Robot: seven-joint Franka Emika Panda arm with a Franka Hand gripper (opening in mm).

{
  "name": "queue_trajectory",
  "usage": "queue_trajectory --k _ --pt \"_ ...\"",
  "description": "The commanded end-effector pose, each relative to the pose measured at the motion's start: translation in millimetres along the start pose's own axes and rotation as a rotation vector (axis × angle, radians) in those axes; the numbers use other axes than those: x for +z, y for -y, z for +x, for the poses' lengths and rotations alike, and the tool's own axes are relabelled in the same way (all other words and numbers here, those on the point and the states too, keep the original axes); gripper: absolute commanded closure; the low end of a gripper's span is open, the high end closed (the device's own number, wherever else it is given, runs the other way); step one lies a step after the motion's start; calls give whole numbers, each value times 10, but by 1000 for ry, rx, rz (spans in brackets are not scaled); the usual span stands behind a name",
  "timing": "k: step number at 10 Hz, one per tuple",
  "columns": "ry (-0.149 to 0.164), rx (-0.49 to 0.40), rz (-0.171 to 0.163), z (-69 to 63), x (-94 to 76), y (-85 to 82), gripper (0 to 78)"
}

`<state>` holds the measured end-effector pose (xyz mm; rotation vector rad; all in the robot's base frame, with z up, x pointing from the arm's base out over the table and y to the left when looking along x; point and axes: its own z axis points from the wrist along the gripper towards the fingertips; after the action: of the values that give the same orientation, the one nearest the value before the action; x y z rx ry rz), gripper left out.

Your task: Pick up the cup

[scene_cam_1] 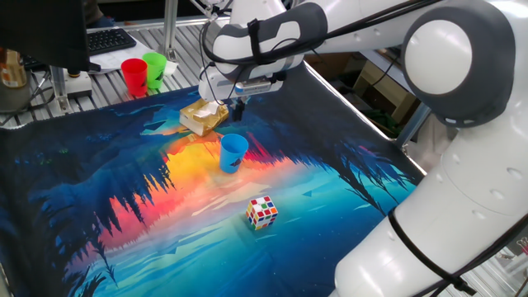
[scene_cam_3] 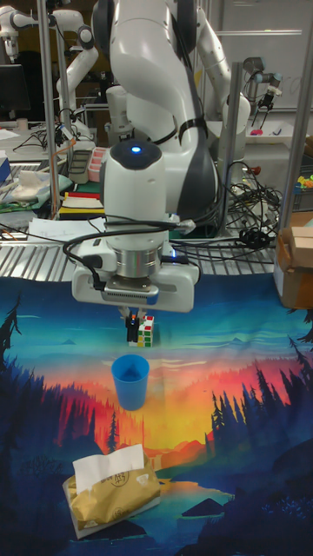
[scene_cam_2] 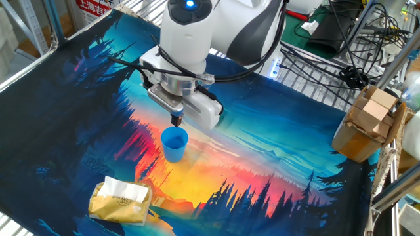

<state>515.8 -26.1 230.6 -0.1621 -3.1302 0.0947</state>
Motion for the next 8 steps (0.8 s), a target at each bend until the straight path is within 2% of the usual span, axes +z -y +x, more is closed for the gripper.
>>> queue_trajectory --k 1,5,8 --pt "11 -15 -24 -7 -11 3 776" --pt "-14 45 -17 -7 -11 3 776" --pt "-68 83 -3 -7 -11 3 776"
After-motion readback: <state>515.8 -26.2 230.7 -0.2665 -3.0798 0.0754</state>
